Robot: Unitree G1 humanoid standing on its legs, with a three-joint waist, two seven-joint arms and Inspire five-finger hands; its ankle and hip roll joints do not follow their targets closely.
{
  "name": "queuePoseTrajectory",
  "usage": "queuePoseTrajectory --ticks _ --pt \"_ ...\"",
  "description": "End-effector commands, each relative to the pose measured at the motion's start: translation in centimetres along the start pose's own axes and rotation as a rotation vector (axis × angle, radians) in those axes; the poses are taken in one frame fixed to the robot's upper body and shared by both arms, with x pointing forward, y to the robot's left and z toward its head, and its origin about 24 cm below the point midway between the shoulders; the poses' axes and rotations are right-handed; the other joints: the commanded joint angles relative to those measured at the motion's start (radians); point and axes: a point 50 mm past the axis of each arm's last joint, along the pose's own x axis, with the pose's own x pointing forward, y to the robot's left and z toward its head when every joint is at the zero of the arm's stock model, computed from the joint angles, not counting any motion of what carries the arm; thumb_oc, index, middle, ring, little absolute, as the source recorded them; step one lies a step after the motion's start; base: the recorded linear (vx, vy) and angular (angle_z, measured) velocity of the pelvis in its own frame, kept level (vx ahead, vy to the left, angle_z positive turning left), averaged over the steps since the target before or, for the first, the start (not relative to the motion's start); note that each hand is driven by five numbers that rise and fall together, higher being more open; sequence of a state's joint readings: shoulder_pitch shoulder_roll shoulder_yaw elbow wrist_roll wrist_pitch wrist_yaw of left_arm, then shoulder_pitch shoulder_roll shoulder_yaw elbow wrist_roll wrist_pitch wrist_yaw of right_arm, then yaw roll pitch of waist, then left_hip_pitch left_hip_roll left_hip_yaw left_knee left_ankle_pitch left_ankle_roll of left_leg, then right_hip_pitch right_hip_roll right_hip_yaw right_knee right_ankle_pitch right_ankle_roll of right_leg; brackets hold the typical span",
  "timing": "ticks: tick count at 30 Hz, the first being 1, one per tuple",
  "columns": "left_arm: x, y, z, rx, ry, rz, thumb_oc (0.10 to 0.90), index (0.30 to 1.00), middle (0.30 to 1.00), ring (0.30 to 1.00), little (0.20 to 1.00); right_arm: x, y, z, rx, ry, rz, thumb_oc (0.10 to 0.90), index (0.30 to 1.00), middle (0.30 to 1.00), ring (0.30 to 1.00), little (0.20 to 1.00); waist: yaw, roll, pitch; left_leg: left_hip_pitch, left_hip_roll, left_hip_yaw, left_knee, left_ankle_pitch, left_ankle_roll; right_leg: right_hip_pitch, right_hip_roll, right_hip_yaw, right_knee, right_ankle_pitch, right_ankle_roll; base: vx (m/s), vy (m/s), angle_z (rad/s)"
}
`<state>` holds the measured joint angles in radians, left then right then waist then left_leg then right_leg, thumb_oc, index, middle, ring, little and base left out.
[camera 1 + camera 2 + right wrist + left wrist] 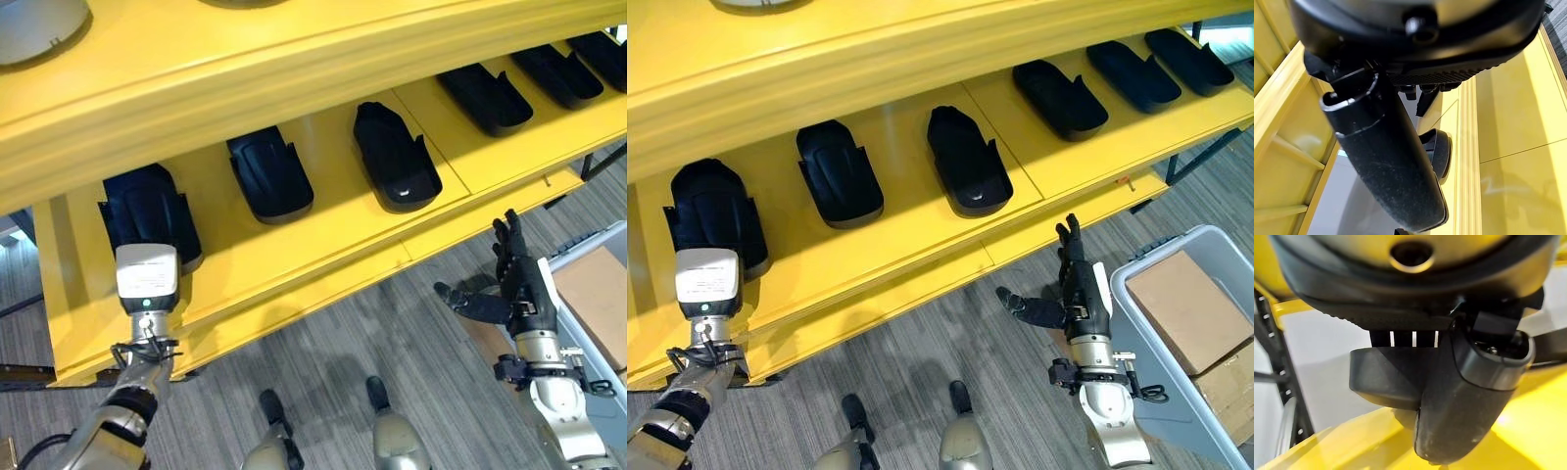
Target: Move parts from the plastic box to the shelf.
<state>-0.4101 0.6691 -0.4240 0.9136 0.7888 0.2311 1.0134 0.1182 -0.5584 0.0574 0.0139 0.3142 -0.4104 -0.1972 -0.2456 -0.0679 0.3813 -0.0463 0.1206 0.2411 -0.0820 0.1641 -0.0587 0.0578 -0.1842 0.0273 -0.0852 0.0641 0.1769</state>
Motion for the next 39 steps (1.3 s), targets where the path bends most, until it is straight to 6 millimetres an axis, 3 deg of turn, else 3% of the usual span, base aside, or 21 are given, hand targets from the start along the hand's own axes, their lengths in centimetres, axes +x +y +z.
queuePoseTrajectory --ticks 1,8,31,37,38,39 --pt "-0.3 -0.7 -4.0 0.077 0.171 -0.085 0.4 0.3 0.3 0.3 0.3 2.0 -1.4 3.7 -0.036 -0.241 -0.041 0.9 1.0 1.0 1.0 1.0 0.025 -0.015 -0.056 -0.02 0.078 -0.009 0.212 -0.215 -0.015 -0.136 -0.028 -0.031 0.147 -0.066 -0.007 0.0 0.0 0.0" --pt "0.8 -0.3 -4.4 0.038 0.247 -0.06 0.4 0.3 0.3 0.3 0.3 2.3 -1.3 4.0 -0.029 -0.254 -0.039 0.9 1.0 1.0 1.0 1.0 0.022 -0.023 -0.042 -0.035 0.084 -0.007 0.221 -0.214 -0.015 -0.148 -0.026 -0.029 0.15 -0.066 -0.01 0.0 0.0 0.0" --pt "0.0 -0.8 -3.6 0.031 0.228 -0.082 0.4 0.3 0.3 0.3 0.3 2.1 -0.8 3.8 -0.025 -0.248 -0.029 0.9 1.0 1.0 1.0 1.0 0.017 -0.025 -0.043 -0.03 0.087 -0.004 0.226 -0.219 -0.016 -0.145 -0.026 -0.029 0.152 -0.067 -0.011 0.0 -0.001 0.0" --pt "0.6 -0.4 -3.9 0.038 0.227 -0.068 0.4 0.3 0.3 0.3 0.3 2.3 -0.9 4.1 -0.034 -0.257 -0.025 0.9 1.0 1.0 1.0 1.0 0.015 -0.024 -0.041 -0.032 0.089 0.0 0.232 -0.223 -0.016 -0.149 -0.027 -0.026 0.156 -0.069 -0.012 0.0 0.0 0.0" --pt "0.9 -0.5 -4.1 0.03 0.223 -0.092 0.514 0.459 0.459 0.459 0.459 2.4 -1.1 4.1 -0.037 -0.258 -0.024 0.9 1.0 1.0 1.0 1.0 0.013 -0.023 -0.041 -0.03 0.089 0.002 0.232 -0.224 -0.015 -0.149 -0.027 -0.026 0.157 -0.069 -0.012 0.0 0.0 0.0" --pt "0.9 -0.5 -4.1 0.031 0.22 -0.105 0.79 0.846 0.846 0.846 0.846 2.3 -1.1 4.1 -0.036 -0.258 -0.023 0.9 1.0 1.0 1.0 1.0 0.012 -0.022 -0.041 -0.029 0.088 0.003 0.232 -0.224 -0.015 -0.149 -0.027 -0.026 0.158 -0.069 -0.012 0.0 0.0 0.0"
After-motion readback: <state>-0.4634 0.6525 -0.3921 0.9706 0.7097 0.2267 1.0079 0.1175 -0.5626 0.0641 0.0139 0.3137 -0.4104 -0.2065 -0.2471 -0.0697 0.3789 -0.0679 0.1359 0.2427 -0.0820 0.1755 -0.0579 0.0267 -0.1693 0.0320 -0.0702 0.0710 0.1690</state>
